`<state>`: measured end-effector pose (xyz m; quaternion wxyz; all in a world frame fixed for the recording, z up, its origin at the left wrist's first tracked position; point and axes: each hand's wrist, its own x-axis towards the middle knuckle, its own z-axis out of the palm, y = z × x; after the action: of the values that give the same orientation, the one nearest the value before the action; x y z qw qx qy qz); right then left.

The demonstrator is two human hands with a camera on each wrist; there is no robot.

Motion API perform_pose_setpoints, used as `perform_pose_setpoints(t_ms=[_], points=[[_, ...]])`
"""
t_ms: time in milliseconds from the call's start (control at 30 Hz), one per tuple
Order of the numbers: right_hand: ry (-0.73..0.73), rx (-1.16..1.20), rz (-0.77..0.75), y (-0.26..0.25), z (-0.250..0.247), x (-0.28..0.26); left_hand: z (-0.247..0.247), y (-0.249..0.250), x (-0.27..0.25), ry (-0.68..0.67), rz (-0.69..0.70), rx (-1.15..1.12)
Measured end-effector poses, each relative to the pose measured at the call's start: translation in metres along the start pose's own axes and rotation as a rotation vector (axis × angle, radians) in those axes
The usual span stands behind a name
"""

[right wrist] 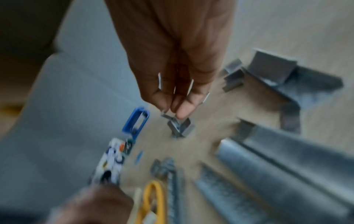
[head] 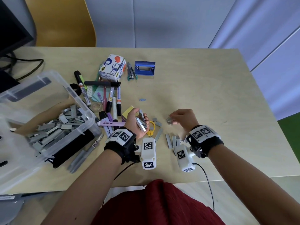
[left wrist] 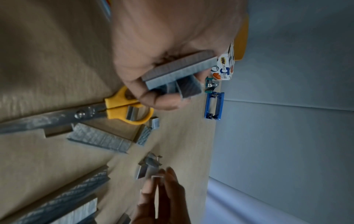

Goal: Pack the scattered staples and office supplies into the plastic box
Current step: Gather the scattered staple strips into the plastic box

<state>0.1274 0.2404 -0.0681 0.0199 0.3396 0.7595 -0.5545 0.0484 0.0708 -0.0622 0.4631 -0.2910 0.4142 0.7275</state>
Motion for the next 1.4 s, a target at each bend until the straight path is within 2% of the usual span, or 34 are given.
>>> perform_pose_setpoints(t_ms=[100, 133, 200, 233, 300, 367, 400, 467, 533, 567, 633, 700, 833, 900, 967, 1100, 1167, 1233, 1300, 1333, 1400], points=[[0.01, 0.304, 0.054, 0.0, -0.008, -0.004, -0.002, 0.0, -0.001, -0.001, 0.001, -0.009], [0.012, 0.483, 0.079, -0.001, -0.01, -0.004, -0.002, 0.0, -0.001, -0.005, -0.001, -0.012], [0.025, 0.989, 0.258, -0.004, -0.016, -0.004, -0.002, 0.0, -0.002, -0.014, -0.007, -0.012], [0.01, 1.169, 0.321, -0.007, -0.019, -0.005, -0.003, 0.0, -0.002, -0.015, -0.006, -0.012], [-0.005, 1.315, 0.373, -0.011, -0.019, -0.006, -0.003, 0.001, -0.002, -0.013, -0.004, -0.012], [-0.044, 1.252, 0.387, -0.015, -0.015, -0.007, -0.003, 0.001, -0.003, -0.013, -0.007, -0.006], [-0.075, 1.124, 0.369, -0.018, -0.012, -0.009, -0.003, 0.001, -0.003, -0.012, -0.009, -0.003], [-0.152, 0.564, 0.174, -0.022, -0.004, -0.012, -0.003, 0.001, -0.003, -0.002, -0.009, 0.0], [-0.249, -0.155, -0.159, -0.024, 0.006, -0.02, -0.003, 0.002, -0.003, 0.008, -0.01, 0.006], [-0.306, -0.432, -0.306, -0.025, 0.011, -0.024, -0.003, 0.002, -0.004, 0.009, -0.01, 0.009], [-0.455, -0.729, -0.436, -0.021, 0.016, -0.026, -0.002, 0.003, -0.004, 0.011, -0.013, 0.011], [-0.522, -0.849, -0.437, -0.017, 0.019, -0.026, -0.002, 0.004, -0.005, 0.008, -0.019, 0.005], [-0.508, -0.922, -0.467, -0.019, 0.021, -0.026, -0.004, 0.006, -0.007, 0.008, -0.03, 0.003], [-0.452, -0.846, -0.412, -0.021, 0.018, -0.022, -0.004, 0.007, -0.008, 0.013, -0.039, 0.004], [-0.396, -0.504, -0.25, -0.022, 0.011, -0.017, -0.003, 0.009, -0.009, 0.013, -0.042, 0.01], [-0.468, 0.677, 0.157, -0.021, -0.008, -0.017, 0.0, 0.011, -0.01, 0.019, -0.064, 0.02], [-0.445, 0.885, 0.176, -0.024, -0.016, -0.017, 0.0, 0.012, -0.009, 0.02, -0.08, -0.003], [-0.366, 0.892, 0.171, -0.027, -0.021, -0.014, 0.002, 0.012, -0.008, 0.019, -0.092, 0.009], [-0.23, 0.728, 0.183, -0.026, -0.023, -0.008, 0.006, 0.013, -0.01, 0.005, -0.104, 0.058], [-0.162, 0.564, 0.171, -0.023, -0.023, -0.004, 0.008, 0.014, -0.011, -0.006, -0.107, 0.096], [-0.051, 0.095, 0.064, -0.02, -0.019, 0.001, 0.013, 0.017, -0.014, -0.018, -0.105, 0.205]])
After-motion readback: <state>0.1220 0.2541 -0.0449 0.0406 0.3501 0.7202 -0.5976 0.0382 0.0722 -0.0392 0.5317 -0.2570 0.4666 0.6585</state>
